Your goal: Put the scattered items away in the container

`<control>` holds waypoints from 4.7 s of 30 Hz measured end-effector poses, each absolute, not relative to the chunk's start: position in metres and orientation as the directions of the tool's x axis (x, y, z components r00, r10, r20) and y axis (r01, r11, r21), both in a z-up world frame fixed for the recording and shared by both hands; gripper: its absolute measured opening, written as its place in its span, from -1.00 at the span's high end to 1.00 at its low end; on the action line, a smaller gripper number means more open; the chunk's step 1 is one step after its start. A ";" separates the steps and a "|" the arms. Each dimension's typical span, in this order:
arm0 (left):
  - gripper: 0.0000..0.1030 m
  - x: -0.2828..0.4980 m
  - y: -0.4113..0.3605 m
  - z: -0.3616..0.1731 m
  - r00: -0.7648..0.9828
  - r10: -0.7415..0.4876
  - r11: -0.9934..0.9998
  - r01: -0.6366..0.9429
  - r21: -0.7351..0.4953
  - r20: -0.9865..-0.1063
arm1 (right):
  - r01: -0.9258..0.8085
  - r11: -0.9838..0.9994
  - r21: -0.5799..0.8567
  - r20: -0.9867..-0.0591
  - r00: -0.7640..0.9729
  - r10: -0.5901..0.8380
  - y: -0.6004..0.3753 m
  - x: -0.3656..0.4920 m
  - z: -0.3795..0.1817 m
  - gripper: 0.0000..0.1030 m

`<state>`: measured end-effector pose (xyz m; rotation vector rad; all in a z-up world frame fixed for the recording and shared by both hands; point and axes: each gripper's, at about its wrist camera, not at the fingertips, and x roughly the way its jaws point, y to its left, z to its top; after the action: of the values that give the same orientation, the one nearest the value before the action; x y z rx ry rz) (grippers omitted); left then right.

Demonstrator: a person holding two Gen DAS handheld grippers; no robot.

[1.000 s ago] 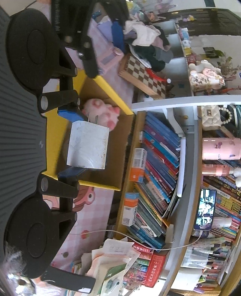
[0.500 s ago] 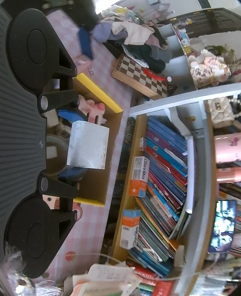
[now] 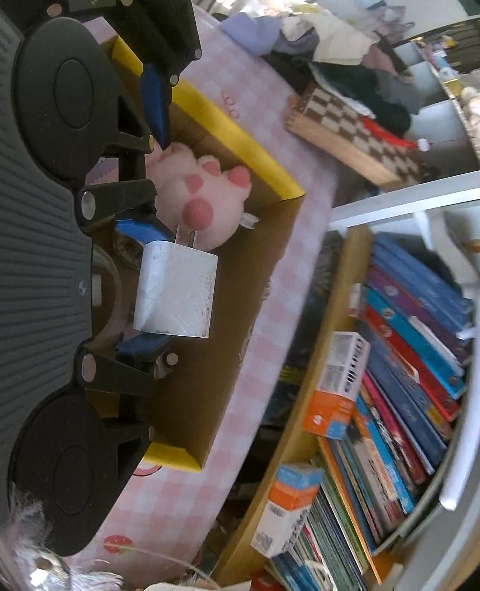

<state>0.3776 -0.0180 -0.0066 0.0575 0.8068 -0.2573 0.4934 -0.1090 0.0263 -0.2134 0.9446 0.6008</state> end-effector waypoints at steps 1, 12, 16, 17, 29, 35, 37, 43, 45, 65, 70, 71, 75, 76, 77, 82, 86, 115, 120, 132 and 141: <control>-0.52 0.382 -0.017 -0.009 0.650 -0.212 0.967 0.247 -0.062 -0.730 | -0.568 0.819 0.088 -0.817 0.429 0.385 -0.108 0.498 0.024 0.05; -0.53 0.419 -0.017 -0.025 0.544 -0.235 0.967 0.219 -0.134 -0.805 | -0.601 0.793 0.093 -0.870 0.338 0.358 -0.087 0.523 0.004 0.05; -0.54 0.425 -0.018 -0.026 0.537 -0.238 0.967 0.207 -0.147 -0.809 | -0.591 0.800 0.103 -0.872 0.334 0.359 -0.085 0.528 0.000 0.05; -0.54 0.426 -0.018 -0.026 0.537 -0.239 0.967 0.206 -0.149 -0.809 | -0.583 0.805 0.111 -0.870 0.334 0.362 -0.086 0.530 -0.001 0.04; -0.55 0.419 -0.008 -0.016 0.574 -0.284 0.958 0.194 -0.210 -0.768 | -0.577 0.798 0.177 -0.810 0.376 0.451 -0.101 0.514 0.029 -0.27; -0.55 0.401 -0.002 0.001 0.612 -0.295 0.955 0.204 -0.213 -0.734 | -0.564 0.802 0.199 -0.775 0.409 0.481 -0.106 0.495 0.050 -0.28; -0.55 0.391 0.000 0.007 0.624 -0.299 0.954 0.210 -0.213 -0.722 | -0.562 0.803 0.196 -0.765 0.425 0.484 -0.107 0.486 0.058 -0.28; -0.55 0.355 0.006 0.025 0.659 -0.315 0.949 0.232 -0.214 -0.683 | -0.552 0.811 0.194 -0.728 0.473 0.497 -0.110 0.450 0.081 -0.28; -0.55 0.340 0.008 0.032 0.672 -0.324 0.946 0.239 -0.220 -0.666 | -0.547 0.814 0.194 -0.713 0.492 0.500 -0.114 0.434 0.089 -0.28; -0.66 0.148 0.035 0.069 0.838 -0.194 0.980 0.183 -0.072 -0.509 | -0.422 0.902 0.091 -0.574 0.718 0.394 -0.181 0.203 0.100 -0.44; -0.67 0.107 0.027 0.046 0.830 -0.170 0.985 0.163 -0.061 -0.532 | -0.372 0.926 0.056 -0.564 0.754 0.337 -0.175 0.148 0.074 -0.53; -0.67 0.099 0.025 0.040 0.830 -0.159 0.986 0.156 -0.052 -0.535 | -0.362 0.932 0.032 -0.559 0.766 0.317 -0.172 0.137 0.067 -0.57; -0.67 0.076 0.019 0.021 0.821 -0.128 0.989 0.146 -0.012 -0.556 | -0.332 0.943 -0.040 -0.561 0.788 0.254 -0.162 0.102 0.043 -0.60; -0.67 0.071 0.017 0.017 0.816 -0.124 0.989 0.148 -0.004 -0.565 | -0.330 0.943 -0.046 -0.566 0.786 0.248 -0.160 0.094 0.039 -0.60; -0.67 0.067 0.017 0.014 0.810 -0.125 0.988 0.153 0.000 -0.572 | -0.333 0.942 -0.051 -0.573 0.782 0.246 -0.158 0.088 0.034 -0.62; -0.68 0.059 0.020 0.006 0.802 -0.104 0.991 0.137 0.011 -0.588 | -0.346 0.936 -0.071 -0.609 0.758 0.234 -0.148 0.068 0.017 -0.63; -0.70 0.052 0.023 -0.007 0.779 -0.083 0.994 0.108 0.003 -0.621 | -0.339 0.939 -0.054 -0.641 0.733 0.228 -0.145 0.063 0.009 -0.65; -0.95 0.050 0.030 -0.020 0.732 -0.087 0.996 0.073 -0.049 -0.676 | -0.288 0.956 -0.046 -0.697 0.695 0.176 -0.148 0.060 -0.001 -0.93; -0.96 0.050 0.031 -0.021 0.730 -0.092 0.996 0.069 -0.061 -0.677 | -0.288 0.956 -0.045 -0.700 0.693 0.176 -0.148 0.060 -0.001 -0.94; -0.96 0.047 0.030 -0.021 0.732 -0.081 0.997 0.053 -0.061 -0.676 | -0.301 0.952 -0.047 -0.697 0.693 0.185 -0.148 0.059 -0.001 -0.94; -0.96 0.045 0.030 -0.019 0.738 -0.074 0.997 0.048 -0.057 -0.671 | -0.305 0.951 -0.046 -0.695 0.694 0.189 -0.149 0.058 -0.001 -0.94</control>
<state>0.0447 0.0299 -0.0191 -0.0363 0.7382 -0.0673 0.0576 -0.1490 -0.0006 -0.1622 0.7563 0.2767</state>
